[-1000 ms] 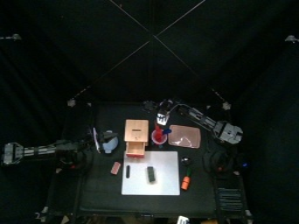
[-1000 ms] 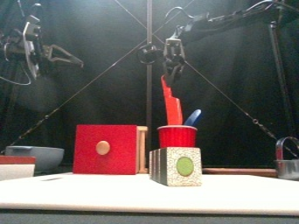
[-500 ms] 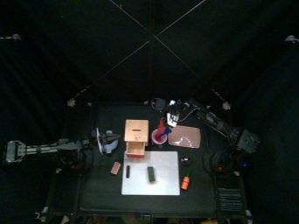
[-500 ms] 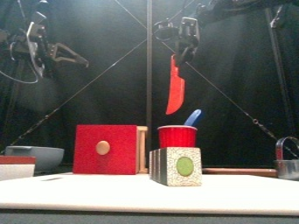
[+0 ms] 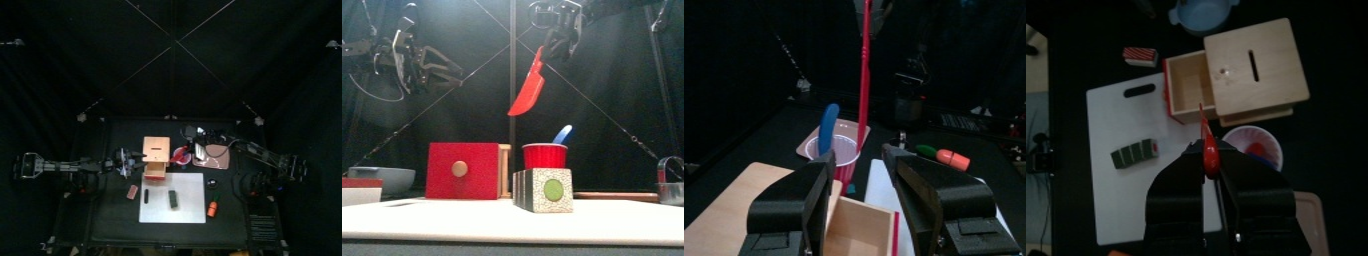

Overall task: Place sushi on board then cut the sushi with the knife then place the pieces on the plate
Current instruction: Grasp knife edge with left hand

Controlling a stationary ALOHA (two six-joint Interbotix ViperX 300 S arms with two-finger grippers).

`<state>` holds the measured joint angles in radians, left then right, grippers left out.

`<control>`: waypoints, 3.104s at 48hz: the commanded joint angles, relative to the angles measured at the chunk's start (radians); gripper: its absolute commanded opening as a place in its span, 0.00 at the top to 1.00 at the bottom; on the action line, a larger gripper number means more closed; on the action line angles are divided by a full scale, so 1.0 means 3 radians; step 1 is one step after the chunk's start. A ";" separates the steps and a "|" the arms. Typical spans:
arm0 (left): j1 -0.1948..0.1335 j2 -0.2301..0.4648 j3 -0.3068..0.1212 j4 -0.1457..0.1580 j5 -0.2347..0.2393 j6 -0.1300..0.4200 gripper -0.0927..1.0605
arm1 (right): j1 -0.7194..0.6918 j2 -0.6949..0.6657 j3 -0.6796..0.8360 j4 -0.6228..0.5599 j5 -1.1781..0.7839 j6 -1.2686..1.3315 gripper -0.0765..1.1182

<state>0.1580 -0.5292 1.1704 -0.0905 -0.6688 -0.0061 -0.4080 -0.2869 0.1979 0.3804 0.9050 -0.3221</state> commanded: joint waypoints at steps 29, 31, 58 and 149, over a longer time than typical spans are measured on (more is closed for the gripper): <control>-0.0404 0.0532 -0.0353 -0.0015 -0.0072 0.0026 0.21 | 0.0854 -0.0568 0.1258 0.0133 -0.2592 0.0000 0.65; -0.0399 0.0552 -0.0368 -0.0020 -0.0077 0.0026 0.21 | 0.0885 -0.0568 0.1273 0.0133 -0.2598 0.0005 0.65; -0.0440 0.0353 -0.0302 0.0041 -0.0271 0.0031 0.21 | 0.0977 -0.0568 0.1411 0.0363 -0.2598 0.0005 0.65; -0.0460 0.0649 -0.0322 0.0153 -0.0199 0.0005 0.46 | 0.1064 -0.0470 0.1355 0.0368 -0.2792 0.0005 0.65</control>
<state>0.0199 -0.3283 1.0937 -0.0522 -0.7256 -0.0031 -0.0905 -0.4172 0.6136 0.4878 0.0798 -0.3191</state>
